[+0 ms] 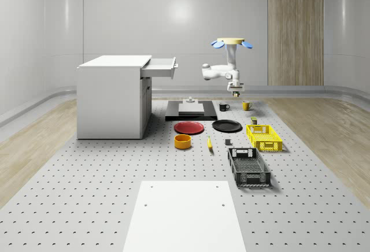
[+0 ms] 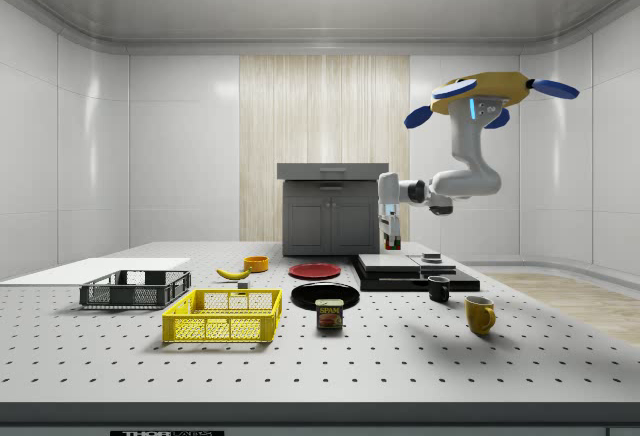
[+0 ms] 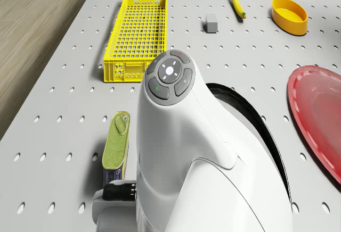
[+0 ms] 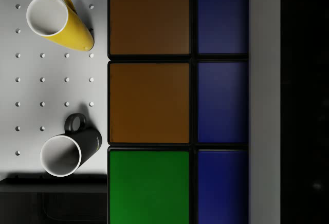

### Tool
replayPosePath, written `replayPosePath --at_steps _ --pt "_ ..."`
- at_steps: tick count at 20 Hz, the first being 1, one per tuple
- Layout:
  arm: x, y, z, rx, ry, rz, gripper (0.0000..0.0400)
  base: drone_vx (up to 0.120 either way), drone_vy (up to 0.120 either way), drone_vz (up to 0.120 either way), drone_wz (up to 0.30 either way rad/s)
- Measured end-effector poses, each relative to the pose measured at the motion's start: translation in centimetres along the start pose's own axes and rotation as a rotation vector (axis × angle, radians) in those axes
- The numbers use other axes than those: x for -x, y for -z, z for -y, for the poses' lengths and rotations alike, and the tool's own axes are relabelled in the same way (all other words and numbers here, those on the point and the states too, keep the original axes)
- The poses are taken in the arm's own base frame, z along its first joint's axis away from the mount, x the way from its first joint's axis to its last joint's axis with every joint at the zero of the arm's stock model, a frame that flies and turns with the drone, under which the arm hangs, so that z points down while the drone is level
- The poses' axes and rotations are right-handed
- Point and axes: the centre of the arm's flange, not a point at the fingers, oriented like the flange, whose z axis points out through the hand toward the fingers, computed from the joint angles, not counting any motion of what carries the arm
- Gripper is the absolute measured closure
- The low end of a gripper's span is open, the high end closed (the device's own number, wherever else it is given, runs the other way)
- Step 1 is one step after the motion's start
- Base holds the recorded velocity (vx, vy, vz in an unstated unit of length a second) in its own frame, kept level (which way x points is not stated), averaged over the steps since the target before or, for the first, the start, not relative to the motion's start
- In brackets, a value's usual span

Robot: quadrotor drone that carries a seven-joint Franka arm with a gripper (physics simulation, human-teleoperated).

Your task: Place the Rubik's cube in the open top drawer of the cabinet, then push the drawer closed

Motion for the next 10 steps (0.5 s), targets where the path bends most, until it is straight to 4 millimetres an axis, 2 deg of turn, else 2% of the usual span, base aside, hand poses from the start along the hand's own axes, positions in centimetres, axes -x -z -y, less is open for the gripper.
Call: replayPosePath --at_steps 3,6,10 --pt "0.00 0.00 0.00 0.000 0.000 0.000 0.0075 0.120 -0.120 0.120 0.000" --pt "0.00 0.00 0.00 0.000 0.000 0.000 0.0075 0.000 -0.120 0.120 0.000" --pt "0.00 0.00 0.00 0.000 0.000 0.000 0.0075 0.110 -0.120 0.120 0.000"
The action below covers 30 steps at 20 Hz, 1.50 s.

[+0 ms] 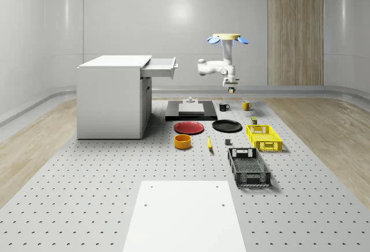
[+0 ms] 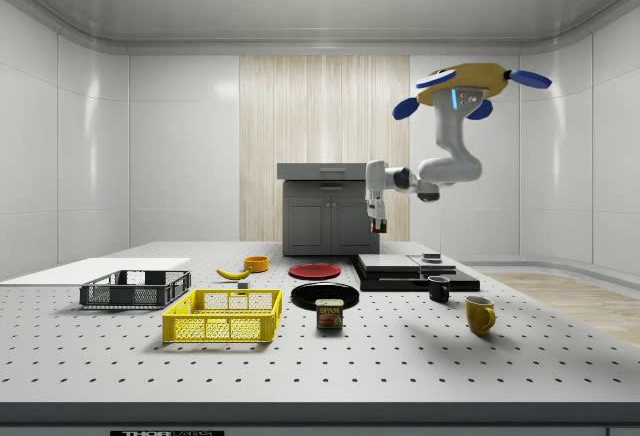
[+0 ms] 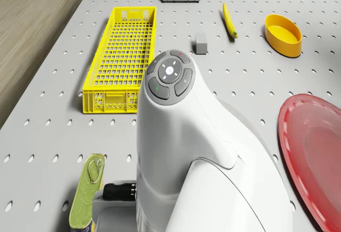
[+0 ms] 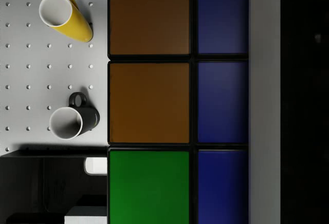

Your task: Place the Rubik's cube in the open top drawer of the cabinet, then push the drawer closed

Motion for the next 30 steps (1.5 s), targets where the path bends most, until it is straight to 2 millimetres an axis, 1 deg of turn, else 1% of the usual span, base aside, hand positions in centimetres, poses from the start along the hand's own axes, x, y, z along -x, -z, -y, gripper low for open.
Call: replayPosePath --at_steps 19,22,30 --pt "0.00 0.00 0.00 0.000 0.000 0.000 0.0075 0.000 -0.120 0.120 0.000" --pt "0.00 0.00 0.00 0.000 0.000 0.000 0.0075 0.107 -0.120 0.120 0.000" --pt "0.00 0.00 0.00 0.000 0.000 0.000 0.0075 0.000 -0.120 0.120 0.000"
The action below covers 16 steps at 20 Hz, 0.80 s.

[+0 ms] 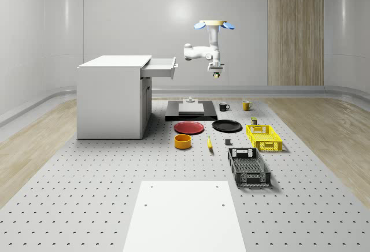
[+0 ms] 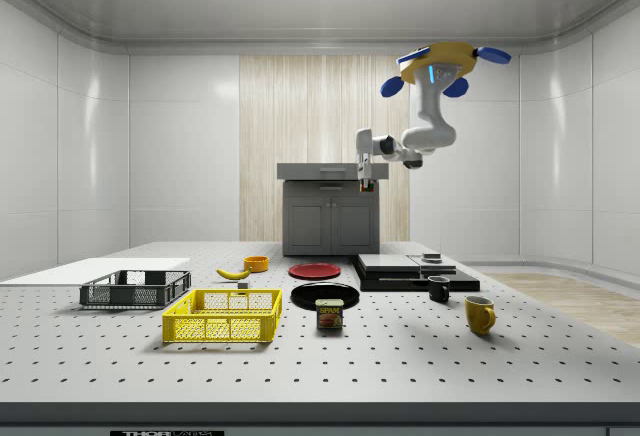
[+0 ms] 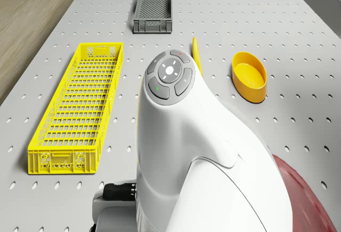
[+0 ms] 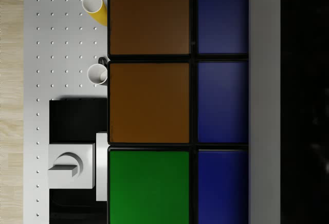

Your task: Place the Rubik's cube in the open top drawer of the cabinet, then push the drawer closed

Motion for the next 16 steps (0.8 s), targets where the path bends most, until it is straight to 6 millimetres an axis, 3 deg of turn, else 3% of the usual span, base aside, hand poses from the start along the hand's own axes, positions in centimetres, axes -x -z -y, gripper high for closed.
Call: replayPosePath --at_steps 16 --pt "0.00 0.00 0.00 0.000 0.000 0.000 0.0075 0.000 -0.120 0.120 0.000"
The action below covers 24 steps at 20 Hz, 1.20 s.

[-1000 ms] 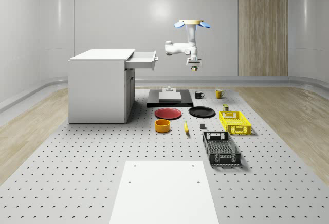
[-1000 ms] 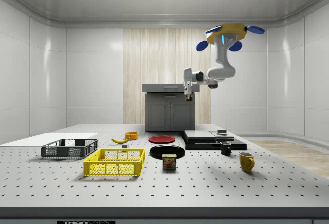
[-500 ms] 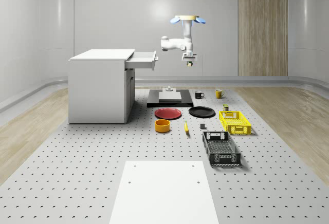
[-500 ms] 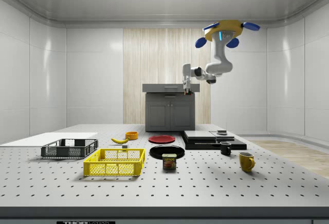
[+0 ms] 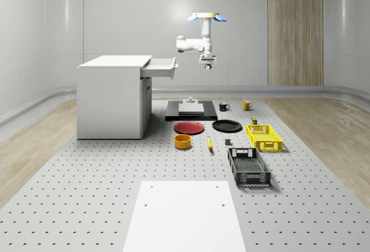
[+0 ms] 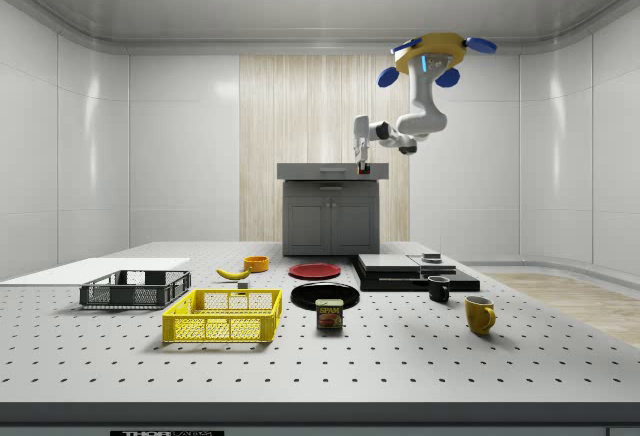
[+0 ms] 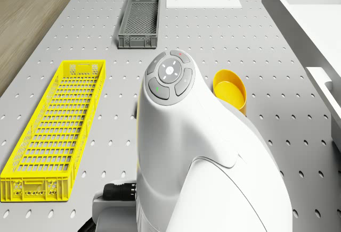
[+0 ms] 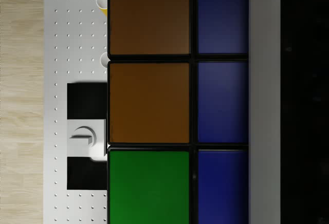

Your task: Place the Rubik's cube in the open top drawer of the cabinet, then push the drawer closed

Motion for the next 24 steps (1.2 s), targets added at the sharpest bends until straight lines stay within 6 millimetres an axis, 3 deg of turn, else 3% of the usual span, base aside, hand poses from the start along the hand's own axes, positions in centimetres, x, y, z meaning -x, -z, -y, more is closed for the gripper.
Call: replayPosePath --at_steps 14,24 --pt "0.00 0.00 0.00 0.000 0.000 0.000 0.0075 0.000 -0.120 0.120 0.000" --pt "0.00 0.00 0.00 0.000 0.000 0.000 0.0075 0.000 -0.120 0.004 0.000"
